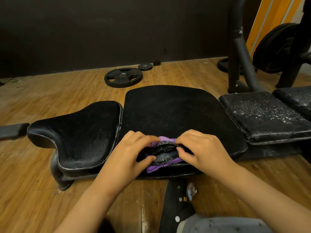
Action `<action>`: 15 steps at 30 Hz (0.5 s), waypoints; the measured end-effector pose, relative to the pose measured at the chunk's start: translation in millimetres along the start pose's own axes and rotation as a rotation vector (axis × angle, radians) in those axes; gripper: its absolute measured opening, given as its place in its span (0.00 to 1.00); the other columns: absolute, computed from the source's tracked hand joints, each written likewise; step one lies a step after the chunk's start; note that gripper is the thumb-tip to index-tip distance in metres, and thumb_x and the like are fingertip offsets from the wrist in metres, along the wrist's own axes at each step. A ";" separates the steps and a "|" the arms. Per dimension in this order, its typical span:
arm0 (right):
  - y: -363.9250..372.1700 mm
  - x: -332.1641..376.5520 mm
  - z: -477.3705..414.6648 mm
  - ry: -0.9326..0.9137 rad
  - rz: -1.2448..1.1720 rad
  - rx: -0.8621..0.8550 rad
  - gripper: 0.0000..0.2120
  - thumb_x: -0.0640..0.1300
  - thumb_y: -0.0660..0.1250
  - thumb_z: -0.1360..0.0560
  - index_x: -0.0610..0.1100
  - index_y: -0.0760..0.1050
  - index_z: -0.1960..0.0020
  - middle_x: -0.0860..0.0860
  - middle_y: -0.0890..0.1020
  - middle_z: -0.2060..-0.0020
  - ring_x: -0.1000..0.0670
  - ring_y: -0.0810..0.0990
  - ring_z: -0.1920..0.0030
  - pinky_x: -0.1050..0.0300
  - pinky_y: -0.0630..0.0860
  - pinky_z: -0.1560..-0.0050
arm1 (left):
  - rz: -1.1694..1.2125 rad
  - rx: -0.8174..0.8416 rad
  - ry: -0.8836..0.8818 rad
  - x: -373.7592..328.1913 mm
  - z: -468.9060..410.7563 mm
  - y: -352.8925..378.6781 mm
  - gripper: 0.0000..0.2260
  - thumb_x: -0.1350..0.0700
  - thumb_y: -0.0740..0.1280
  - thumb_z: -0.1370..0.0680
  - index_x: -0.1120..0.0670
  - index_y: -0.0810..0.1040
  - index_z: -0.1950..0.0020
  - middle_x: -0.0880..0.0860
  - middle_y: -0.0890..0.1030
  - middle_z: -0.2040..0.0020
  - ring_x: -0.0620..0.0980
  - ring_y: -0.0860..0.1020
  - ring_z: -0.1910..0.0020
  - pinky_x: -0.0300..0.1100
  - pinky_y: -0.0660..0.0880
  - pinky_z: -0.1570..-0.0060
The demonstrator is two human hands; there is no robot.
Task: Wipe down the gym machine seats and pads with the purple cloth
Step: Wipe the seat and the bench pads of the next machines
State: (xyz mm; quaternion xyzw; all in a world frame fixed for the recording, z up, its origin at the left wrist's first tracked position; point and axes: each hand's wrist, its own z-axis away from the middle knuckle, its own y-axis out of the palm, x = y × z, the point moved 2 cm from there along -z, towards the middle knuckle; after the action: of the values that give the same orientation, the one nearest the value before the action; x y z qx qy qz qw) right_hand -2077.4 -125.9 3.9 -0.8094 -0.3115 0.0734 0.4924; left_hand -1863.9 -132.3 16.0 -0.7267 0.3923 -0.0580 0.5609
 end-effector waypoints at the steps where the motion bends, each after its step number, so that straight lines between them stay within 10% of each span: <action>1: -0.8 -2.9 3.9 -0.032 0.004 0.008 0.09 0.45 0.61 0.24 0.45 0.79 0.54 0.52 0.80 0.60 0.52 0.80 0.59 0.55 0.78 0.66 | -0.084 -0.002 0.056 -3.2 0.8 -0.2 0.14 0.52 0.68 0.26 0.46 0.76 0.40 0.42 0.73 0.50 0.41 0.70 0.49 0.30 0.68 0.52; 15: -4.5 -4.1 23.4 -0.155 -0.001 0.062 0.11 0.47 0.61 0.21 0.44 0.81 0.54 0.50 0.81 0.46 0.50 0.76 0.40 0.58 0.76 0.43 | -0.247 0.039 0.266 -6.1 32.6 1.0 0.12 0.46 0.65 0.23 0.54 0.80 0.48 0.47 0.75 0.49 0.49 0.73 0.47 0.42 0.72 0.51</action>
State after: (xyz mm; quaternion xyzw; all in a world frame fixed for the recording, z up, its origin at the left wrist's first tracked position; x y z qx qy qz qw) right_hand -2092.5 -109.3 -4.9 -0.7854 -0.3468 0.1451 0.4917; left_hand -1851.5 -103.4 5.4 -0.7441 0.3697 -0.2296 0.5069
